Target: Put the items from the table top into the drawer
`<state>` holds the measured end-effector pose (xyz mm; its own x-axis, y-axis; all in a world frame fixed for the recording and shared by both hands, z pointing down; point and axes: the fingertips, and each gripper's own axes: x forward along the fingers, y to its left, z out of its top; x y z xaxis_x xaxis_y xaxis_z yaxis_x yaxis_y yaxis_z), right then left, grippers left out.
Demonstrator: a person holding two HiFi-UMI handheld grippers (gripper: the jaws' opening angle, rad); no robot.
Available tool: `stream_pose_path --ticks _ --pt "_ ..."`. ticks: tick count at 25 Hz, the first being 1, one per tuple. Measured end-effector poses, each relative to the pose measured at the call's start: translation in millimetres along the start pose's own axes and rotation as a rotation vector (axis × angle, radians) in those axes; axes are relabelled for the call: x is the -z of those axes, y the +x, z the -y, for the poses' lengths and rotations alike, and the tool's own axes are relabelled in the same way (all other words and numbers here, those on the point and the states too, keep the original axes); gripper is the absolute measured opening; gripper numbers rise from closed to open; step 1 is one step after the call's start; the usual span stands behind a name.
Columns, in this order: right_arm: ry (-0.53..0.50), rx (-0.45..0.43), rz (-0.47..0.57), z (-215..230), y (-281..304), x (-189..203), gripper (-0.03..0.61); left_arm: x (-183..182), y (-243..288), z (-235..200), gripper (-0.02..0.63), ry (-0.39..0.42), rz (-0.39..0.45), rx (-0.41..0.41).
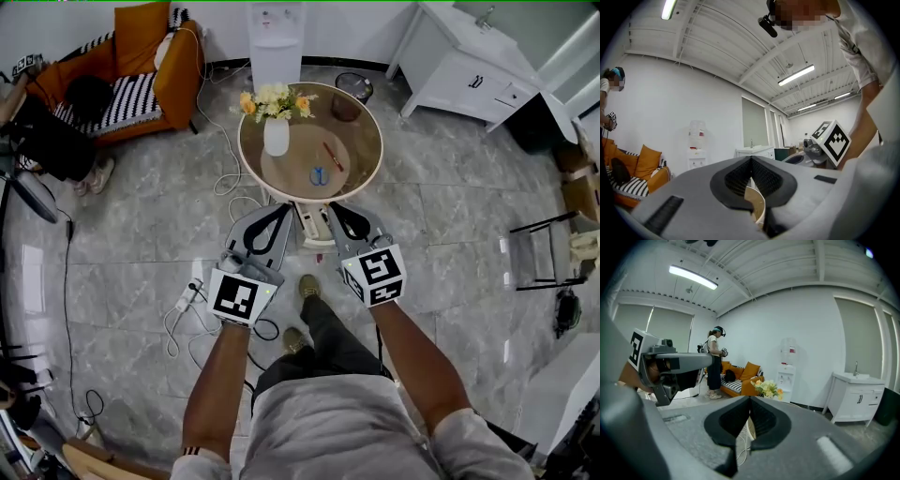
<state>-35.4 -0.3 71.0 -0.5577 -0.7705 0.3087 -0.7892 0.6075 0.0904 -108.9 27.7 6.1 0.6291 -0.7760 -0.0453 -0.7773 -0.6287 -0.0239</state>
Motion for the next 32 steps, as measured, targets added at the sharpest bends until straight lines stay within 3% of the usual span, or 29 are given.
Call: stream_pose_path --ticks 16,32 --pt "0.056 0.051 -0.133 78 113 82 0.015 93 97 -65 0.000 -0.016 -0.080 -0.034" --pt "0.164 0.122 -0.343 143 226 224 0.078 201 172 -110 0.000 -0.059 -0.171 -0.043"
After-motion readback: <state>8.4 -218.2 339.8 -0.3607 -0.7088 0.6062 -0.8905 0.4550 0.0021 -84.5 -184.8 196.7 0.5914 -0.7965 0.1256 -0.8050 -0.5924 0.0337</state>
